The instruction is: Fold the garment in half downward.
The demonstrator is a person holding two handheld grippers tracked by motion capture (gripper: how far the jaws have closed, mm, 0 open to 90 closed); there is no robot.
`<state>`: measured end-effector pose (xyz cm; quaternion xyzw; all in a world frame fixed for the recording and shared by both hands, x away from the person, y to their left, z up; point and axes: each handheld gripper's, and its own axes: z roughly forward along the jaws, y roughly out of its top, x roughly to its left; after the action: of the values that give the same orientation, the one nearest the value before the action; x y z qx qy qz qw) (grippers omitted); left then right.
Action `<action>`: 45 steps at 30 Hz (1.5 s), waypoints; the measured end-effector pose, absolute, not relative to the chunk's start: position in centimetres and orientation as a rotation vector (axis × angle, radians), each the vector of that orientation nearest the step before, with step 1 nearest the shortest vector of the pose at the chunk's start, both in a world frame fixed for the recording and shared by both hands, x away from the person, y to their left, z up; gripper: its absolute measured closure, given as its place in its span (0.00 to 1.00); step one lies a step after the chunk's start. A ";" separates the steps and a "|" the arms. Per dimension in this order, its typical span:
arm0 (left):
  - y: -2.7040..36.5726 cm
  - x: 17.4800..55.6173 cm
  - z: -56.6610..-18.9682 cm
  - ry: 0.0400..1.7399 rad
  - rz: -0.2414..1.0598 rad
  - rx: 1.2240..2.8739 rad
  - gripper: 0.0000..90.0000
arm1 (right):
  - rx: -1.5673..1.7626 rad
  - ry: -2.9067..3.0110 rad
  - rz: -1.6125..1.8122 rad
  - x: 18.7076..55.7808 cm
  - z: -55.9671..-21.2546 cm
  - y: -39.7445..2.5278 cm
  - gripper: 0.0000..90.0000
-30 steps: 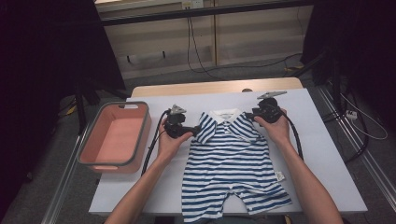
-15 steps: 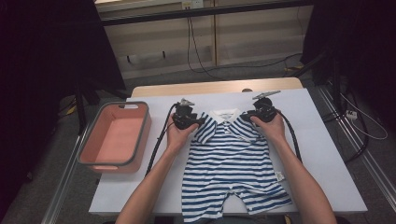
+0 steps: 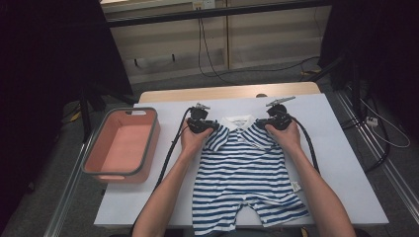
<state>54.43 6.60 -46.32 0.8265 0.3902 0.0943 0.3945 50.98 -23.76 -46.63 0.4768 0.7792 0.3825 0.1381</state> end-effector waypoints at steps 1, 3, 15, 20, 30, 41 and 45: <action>6.7 54.5 -46.3 0.991 0.236 2.097 0.73 | 1.379 2.255 1.109 51.0 -46.6 -23.8 0.95; 6.8 54.6 -46.3 0.996 0.235 2.097 0.77 | 1.383 2.254 1.119 51.0 -46.7 -23.9 0.96; 7.7 54.6 -45.1 0.975 0.201 2.021 0.96 | 1.387 2.207 1.165 50.9 -46.0 -24.2 0.97; 8.0 54.5 -44.5 0.952 0.222 2.001 0.96 | 1.394 2.174 1.200 50.8 -45.5 -24.7 0.97; 8.8 54.4 -42.9 0.910 0.254 1.945 0.96 | 1.376 2.128 1.275 50.5 -44.0 -25.2 0.98; 9.3 54.4 -40.8 0.871 0.307 1.883 0.97 | 1.346 2.080 1.343 50.4 -41.7 -25.6 0.98; 9.6 54.5 -40.1 0.863 0.323 1.878 0.97 | 1.326 2.075 1.358 50.5 -40.9 -25.5 0.98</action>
<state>54.46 9.58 -40.11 0.7768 0.3570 0.1336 0.5013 50.46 -25.48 -40.92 0.4652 0.7278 0.4764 0.1641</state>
